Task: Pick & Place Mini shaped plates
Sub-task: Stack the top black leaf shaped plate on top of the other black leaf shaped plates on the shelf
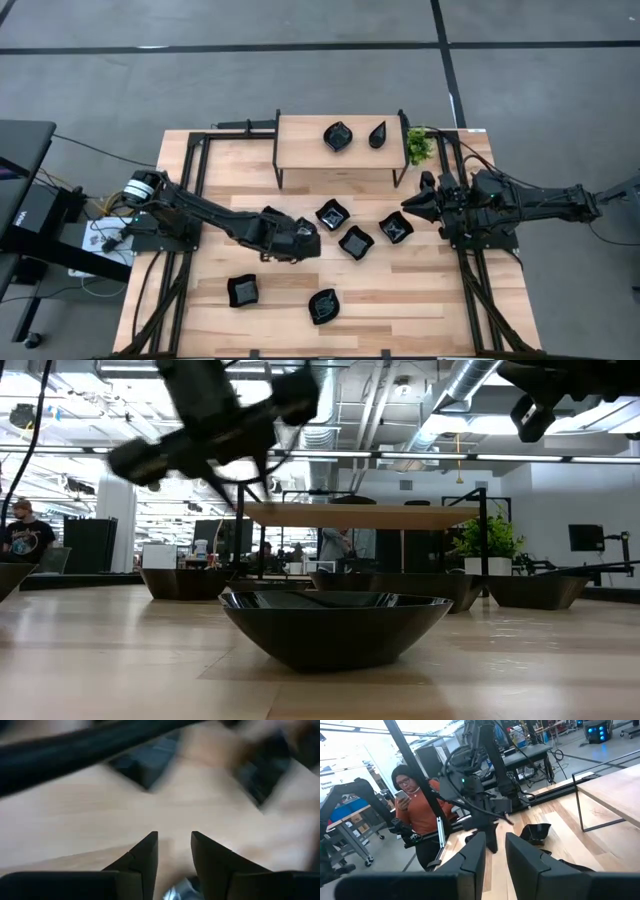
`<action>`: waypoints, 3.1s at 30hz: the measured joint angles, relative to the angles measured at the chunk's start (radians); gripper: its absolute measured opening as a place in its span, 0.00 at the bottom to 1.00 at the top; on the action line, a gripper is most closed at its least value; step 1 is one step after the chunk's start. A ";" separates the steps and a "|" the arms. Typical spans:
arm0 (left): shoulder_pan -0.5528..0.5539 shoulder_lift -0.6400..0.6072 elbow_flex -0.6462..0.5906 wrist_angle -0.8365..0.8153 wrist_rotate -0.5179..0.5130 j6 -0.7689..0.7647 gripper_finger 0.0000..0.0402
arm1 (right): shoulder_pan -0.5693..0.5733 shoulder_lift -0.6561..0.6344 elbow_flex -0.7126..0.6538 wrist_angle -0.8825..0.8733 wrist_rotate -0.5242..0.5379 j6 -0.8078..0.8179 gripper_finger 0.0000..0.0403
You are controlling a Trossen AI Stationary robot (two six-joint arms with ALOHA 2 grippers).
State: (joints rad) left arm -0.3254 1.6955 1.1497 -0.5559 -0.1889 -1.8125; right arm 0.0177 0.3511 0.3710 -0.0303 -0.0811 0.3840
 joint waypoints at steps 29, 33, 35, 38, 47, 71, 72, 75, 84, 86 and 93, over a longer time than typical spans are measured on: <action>0.020 0.160 0.005 -0.032 -0.153 -0.496 0.29 | 0.002 0.000 0.000 0.000 -0.059 0.000 0.18; 0.026 0.184 0.005 -0.037 -0.155 -0.503 0.29 | 0.002 0.000 0.001 0.007 -0.072 0.000 0.18; 0.023 0.185 0.005 -0.033 -0.154 -0.512 0.29 | 0.002 0.000 0.001 0.008 -0.076 0.000 0.18; 0.024 0.185 0.005 -0.034 -0.154 -0.522 0.29 | 0.002 0.000 0.001 0.008 -0.077 0.001 0.18; 0.025 0.185 0.016 -0.032 -0.178 -0.531 0.29 | 0.002 0.000 0.001 0.008 -0.077 0.002 0.18; 0.052 0.185 0.015 -0.064 -0.186 -0.500 0.29 | 0.002 0.000 0.001 0.008 -0.077 0.002 0.18; 0.052 0.185 0.011 -0.063 -0.186 -0.500 0.29 | 0.002 0.000 0.001 0.008 -0.077 0.002 0.18; 0.057 0.185 -0.006 -0.065 -0.177 -0.502 0.29 | 0.002 0.000 0.001 0.008 -0.077 0.002 0.18; 0.077 0.185 -0.012 -0.045 -0.174 -0.495 0.29 | 0.002 0.000 0.001 0.008 -0.077 0.002 0.18; 0.084 0.185 -0.012 -0.046 -0.175 -0.491 0.29 | 0.002 0.000 0.001 0.008 -0.077 0.002 0.18; 0.090 0.185 -0.012 -0.046 -0.156 -0.488 0.29 | 0.002 0.000 0.001 0.009 -0.076 0.002 0.18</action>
State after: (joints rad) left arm -0.2352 1.8809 1.1374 -0.6014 -0.3451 -2.3010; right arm 0.0195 0.3508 0.3717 -0.0216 -0.1574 0.3855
